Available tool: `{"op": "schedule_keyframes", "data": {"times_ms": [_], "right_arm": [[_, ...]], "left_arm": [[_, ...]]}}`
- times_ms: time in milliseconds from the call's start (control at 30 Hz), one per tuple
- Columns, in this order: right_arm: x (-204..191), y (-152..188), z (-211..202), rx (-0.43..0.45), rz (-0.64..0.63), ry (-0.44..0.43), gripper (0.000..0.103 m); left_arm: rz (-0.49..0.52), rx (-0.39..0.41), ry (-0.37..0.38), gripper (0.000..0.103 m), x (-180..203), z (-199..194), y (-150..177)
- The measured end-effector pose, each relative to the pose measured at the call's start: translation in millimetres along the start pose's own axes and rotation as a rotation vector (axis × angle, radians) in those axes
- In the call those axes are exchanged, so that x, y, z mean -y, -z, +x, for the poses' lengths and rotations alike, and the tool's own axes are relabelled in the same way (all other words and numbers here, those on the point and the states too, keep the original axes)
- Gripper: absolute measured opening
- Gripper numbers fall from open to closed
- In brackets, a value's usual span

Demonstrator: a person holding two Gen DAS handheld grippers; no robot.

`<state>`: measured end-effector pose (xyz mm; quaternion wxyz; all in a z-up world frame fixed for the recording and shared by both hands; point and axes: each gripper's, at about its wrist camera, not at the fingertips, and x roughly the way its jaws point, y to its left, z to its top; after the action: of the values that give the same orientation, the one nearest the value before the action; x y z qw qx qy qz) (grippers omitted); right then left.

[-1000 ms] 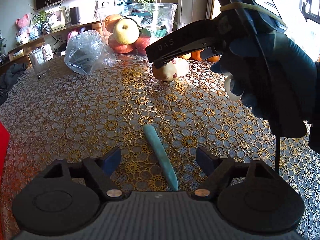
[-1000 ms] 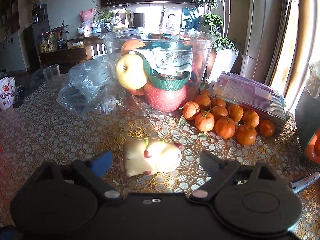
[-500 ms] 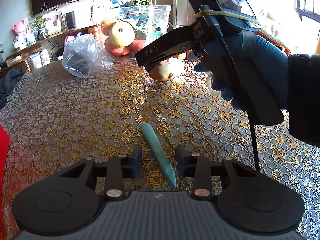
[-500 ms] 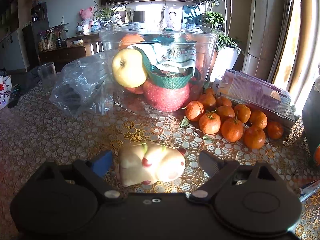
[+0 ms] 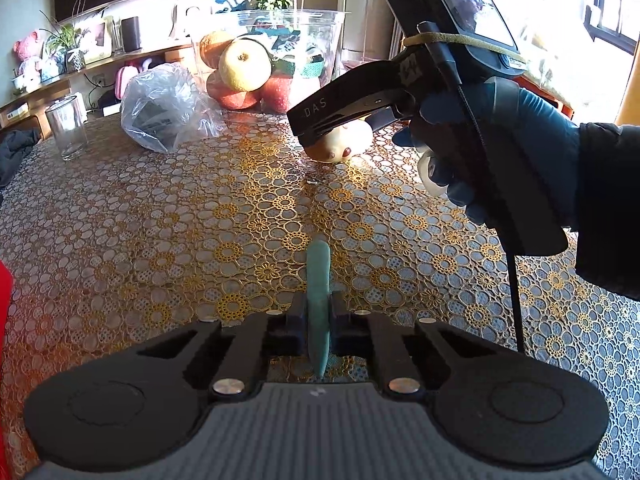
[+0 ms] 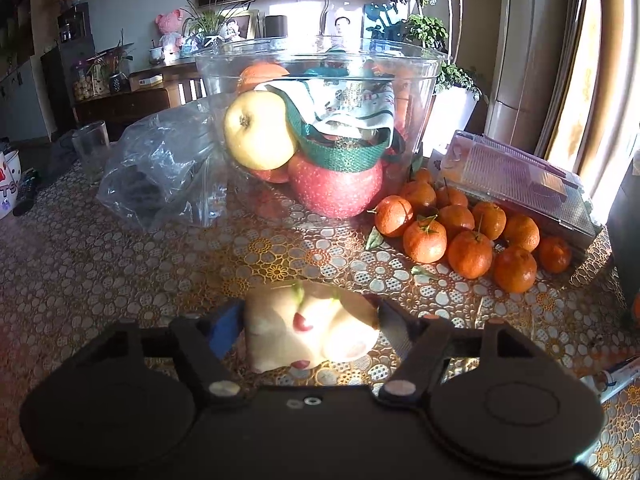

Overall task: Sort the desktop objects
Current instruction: 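Grasp the teal stick with the left tool while the right tool approaches the pig toy, then close the right tool on the pig-shaped toy while the left tool holds the stick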

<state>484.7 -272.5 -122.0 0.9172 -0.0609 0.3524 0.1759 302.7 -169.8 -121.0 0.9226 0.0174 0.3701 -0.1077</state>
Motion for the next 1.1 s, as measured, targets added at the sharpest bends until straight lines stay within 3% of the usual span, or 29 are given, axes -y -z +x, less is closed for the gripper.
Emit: {"op": "schedule_keyframes", "data": {"times_ms": [500, 1100], "right_arm": [[-1.6, 6.3, -32.9, 0.004, 0.008, 0.0, 0.069], [-28.5, 51.5, -98.0, -0.057, -0.025, -0.02, 0.068]], "left_arm": [[-0.036, -0.01, -0.002, 0.01, -8.5, -5.5, 2.8], [-0.052, 0.011, -0.017, 0.01, -17.2, -38.6, 11.8]]}}
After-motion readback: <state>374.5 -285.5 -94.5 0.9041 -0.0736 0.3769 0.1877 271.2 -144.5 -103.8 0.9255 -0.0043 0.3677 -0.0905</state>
